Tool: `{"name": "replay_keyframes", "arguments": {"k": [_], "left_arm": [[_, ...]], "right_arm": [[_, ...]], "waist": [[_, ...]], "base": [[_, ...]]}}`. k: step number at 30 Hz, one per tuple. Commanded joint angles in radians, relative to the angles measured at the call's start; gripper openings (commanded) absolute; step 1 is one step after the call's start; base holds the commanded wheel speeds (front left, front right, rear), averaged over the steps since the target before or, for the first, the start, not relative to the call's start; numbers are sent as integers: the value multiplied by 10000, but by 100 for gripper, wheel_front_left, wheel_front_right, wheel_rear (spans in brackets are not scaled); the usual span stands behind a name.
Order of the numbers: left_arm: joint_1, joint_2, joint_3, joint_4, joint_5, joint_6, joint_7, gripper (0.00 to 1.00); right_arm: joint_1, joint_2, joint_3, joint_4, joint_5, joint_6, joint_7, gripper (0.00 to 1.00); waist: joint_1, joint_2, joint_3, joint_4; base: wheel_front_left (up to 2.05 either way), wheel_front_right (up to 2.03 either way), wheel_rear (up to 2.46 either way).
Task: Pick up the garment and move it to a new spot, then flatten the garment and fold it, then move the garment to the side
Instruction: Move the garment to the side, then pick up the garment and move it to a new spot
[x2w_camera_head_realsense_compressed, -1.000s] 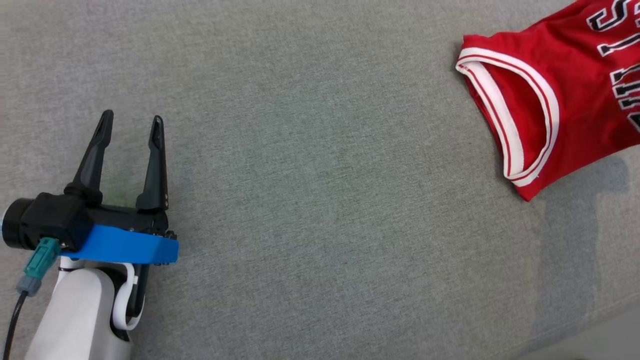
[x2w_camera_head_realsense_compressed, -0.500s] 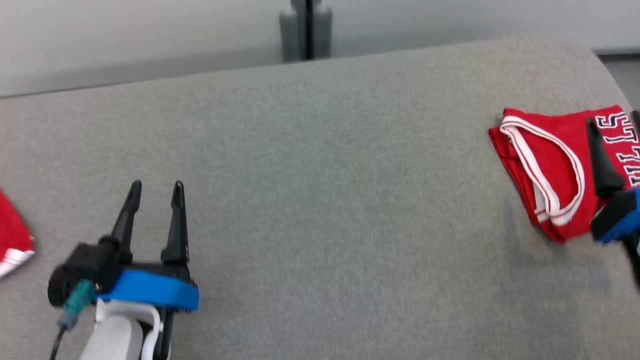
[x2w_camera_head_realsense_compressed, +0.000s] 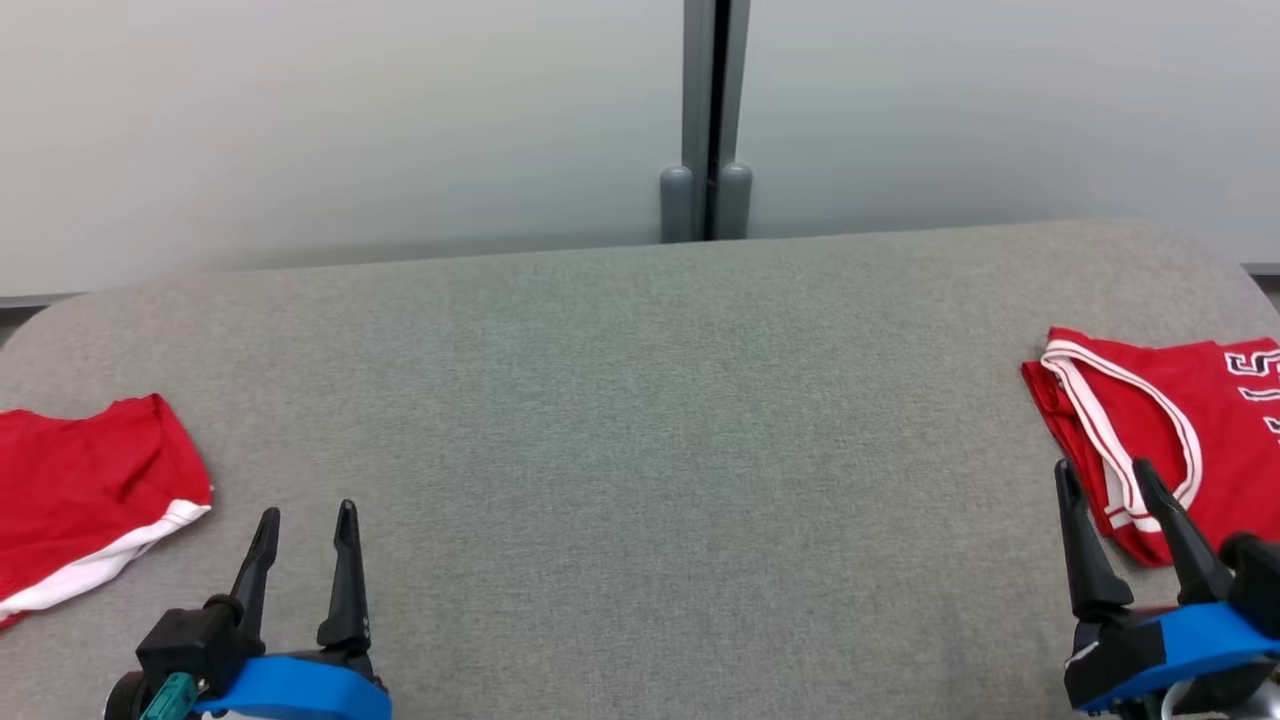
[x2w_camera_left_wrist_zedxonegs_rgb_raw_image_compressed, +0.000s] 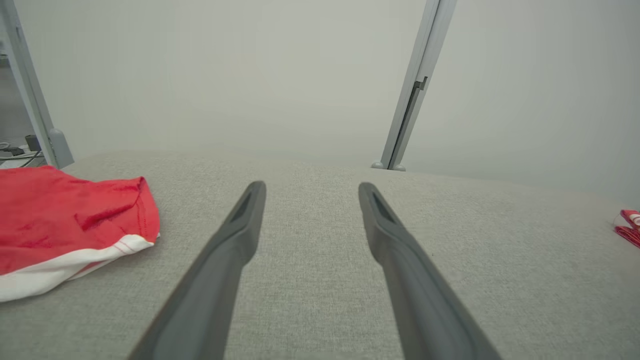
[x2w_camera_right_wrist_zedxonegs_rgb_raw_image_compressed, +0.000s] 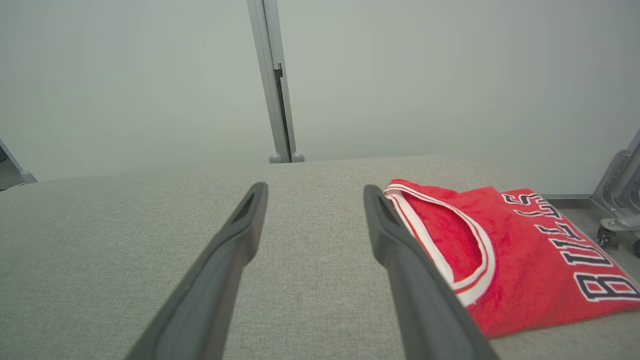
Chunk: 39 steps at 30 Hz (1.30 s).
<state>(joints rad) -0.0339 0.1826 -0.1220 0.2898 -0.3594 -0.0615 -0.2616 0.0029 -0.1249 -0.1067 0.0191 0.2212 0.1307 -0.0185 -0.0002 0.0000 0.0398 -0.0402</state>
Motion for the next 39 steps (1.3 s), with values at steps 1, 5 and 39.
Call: {"name": "replay_keyframes", "arguments": {"k": [1, 5, 39], "left_arm": [[178, -32, 85, 63, 63, -68, -43, 100], [369, -109, 143, 105, 140, -115, -44, 100], [190, 10, 125, 148, 317, -151, -29, 100]], "right_arm": [[343, 190, -121, -129, -39, 1, -186, 100], [525, 383, -236, -217, -99, 1, -239, 100], [462, 651, 112, 322, -499, 1, -551, 100]], "waist": [[2, 0, -153, 157], [2, 0, -344, 341], [2, 0, -206, 3084]], "base": [[0, 0, 0], [0, 0, 0], [0, 0, 0]]}}
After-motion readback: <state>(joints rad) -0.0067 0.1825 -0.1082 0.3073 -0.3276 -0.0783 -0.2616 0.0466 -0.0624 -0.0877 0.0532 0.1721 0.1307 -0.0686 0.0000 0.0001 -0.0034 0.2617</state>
